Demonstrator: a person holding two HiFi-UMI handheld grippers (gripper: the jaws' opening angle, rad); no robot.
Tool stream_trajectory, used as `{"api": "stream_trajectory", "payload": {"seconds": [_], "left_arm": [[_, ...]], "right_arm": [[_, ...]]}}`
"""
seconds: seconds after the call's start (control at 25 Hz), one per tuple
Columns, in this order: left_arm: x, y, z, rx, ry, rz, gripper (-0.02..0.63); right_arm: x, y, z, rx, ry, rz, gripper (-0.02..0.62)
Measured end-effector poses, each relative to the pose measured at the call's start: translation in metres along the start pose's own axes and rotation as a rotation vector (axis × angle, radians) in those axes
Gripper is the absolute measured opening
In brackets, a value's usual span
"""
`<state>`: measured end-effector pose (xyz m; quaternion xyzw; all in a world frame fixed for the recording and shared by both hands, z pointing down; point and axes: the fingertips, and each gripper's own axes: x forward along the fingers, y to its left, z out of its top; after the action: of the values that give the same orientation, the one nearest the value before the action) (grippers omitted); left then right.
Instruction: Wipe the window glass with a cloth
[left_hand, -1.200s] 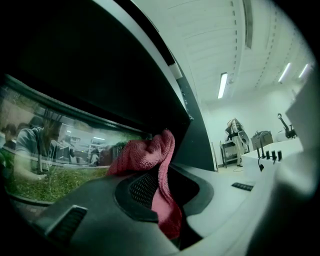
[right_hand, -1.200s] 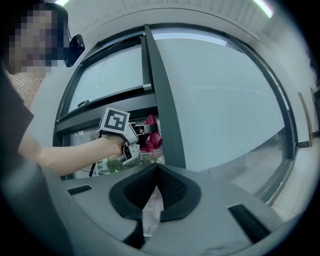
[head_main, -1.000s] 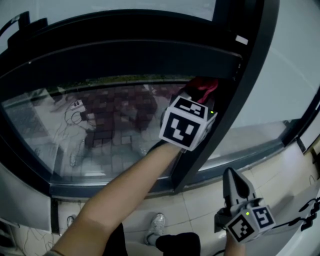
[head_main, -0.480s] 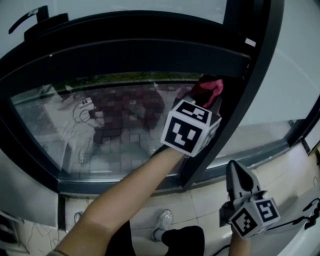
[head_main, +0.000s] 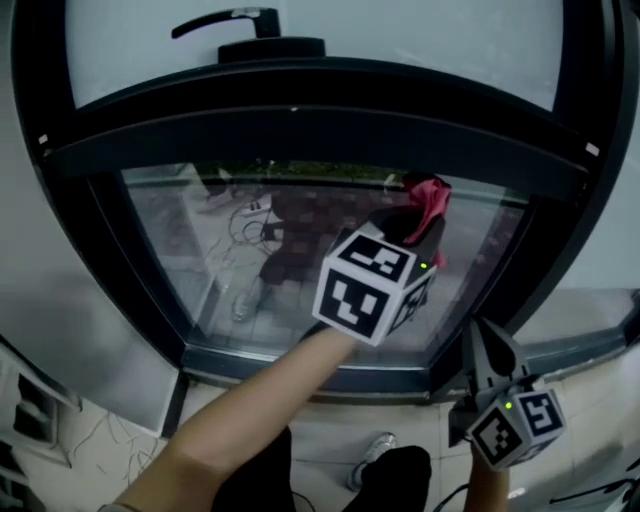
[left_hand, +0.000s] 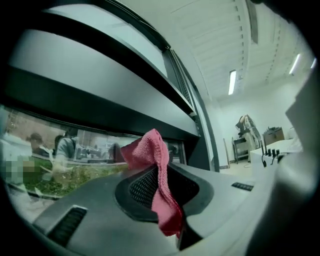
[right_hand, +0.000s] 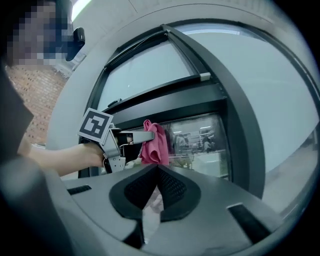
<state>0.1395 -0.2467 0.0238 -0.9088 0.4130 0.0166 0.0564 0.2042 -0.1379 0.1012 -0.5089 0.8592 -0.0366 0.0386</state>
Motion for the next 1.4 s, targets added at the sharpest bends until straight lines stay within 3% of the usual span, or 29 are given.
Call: {"api": "stream_trajectory", "payload": {"seconds": [0.48, 1.0, 1.4], "left_arm": [[-0.174, 0.160, -0.032, 0.021, 0.065, 0.333, 0.057], [-0.360, 0.316, -0.063, 0.010, 0.117, 0.700, 0.057], [-0.434, 0.398, -0.071, 0.075, 0.138, 0.891, 0.057]], "right_arm": [[0.099, 0.158, -0.009, -0.025, 0.020, 0.284, 0.008], [0.187, 0.321, -0.048, -0.047, 0.106, 0.562, 0.008], [0.209, 0.362, -0.075, -0.032, 0.144, 0.624, 0.008]]}}
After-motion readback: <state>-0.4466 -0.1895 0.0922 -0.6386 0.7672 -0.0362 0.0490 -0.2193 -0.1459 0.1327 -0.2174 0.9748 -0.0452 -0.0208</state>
